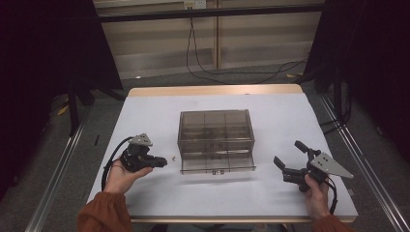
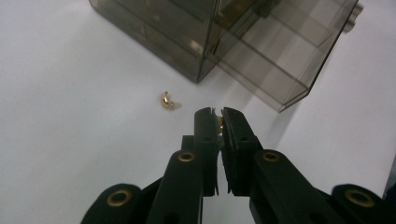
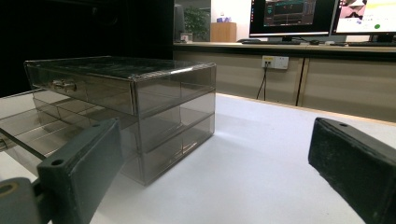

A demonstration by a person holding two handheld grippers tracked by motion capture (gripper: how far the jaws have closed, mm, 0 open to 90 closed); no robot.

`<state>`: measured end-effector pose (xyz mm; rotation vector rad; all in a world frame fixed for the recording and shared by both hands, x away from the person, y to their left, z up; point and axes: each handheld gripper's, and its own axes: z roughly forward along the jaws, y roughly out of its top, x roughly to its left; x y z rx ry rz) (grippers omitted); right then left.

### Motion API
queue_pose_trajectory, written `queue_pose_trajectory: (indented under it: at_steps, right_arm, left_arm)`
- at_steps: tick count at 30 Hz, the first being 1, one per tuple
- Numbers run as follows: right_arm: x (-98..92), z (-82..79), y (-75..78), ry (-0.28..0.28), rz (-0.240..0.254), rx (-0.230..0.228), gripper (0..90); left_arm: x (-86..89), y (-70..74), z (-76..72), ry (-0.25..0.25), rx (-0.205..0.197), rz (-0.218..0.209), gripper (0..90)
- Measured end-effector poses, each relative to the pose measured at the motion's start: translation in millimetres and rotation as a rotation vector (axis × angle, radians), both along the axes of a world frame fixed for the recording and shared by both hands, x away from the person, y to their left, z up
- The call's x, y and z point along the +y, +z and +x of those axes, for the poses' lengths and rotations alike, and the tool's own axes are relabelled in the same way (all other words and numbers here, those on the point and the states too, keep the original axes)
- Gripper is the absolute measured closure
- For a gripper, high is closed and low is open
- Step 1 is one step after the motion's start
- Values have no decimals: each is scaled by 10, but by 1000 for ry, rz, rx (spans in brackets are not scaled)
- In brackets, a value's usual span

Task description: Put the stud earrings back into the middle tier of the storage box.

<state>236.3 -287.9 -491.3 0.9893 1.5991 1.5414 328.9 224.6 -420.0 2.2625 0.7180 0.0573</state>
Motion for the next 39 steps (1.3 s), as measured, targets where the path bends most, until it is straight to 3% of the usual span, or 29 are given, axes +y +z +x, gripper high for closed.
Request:
queue_pose_trajectory:
  at_steps: [5, 10, 22, 34, 37, 39]
  right_arm:
    - [0, 0, 0, 0, 0, 0, 28]
    - [2, -2, 0, 0, 2, 2, 28]
    - [-1, 0, 0, 2, 2, 1, 28]
    - [-1, 1, 0, 2, 2, 0, 28]
    - [-2, 0, 0, 2, 2, 0, 28]
    - [-2, 0, 0, 3, 1, 0, 28]
  left_arm:
    - [-38, 74, -40, -1, -37, -44, 856]
    - [-97, 142, -50, -17, -46, -76, 856]
    - [-431, 302, -11, -90, -65, -68, 855]
    - [-889, 336, 44, -199, -60, 14, 855]
    - [-1032, 326, 69, -227, -52, 64, 855]
    - [-1089, 322, 72, -232, -46, 62, 855]
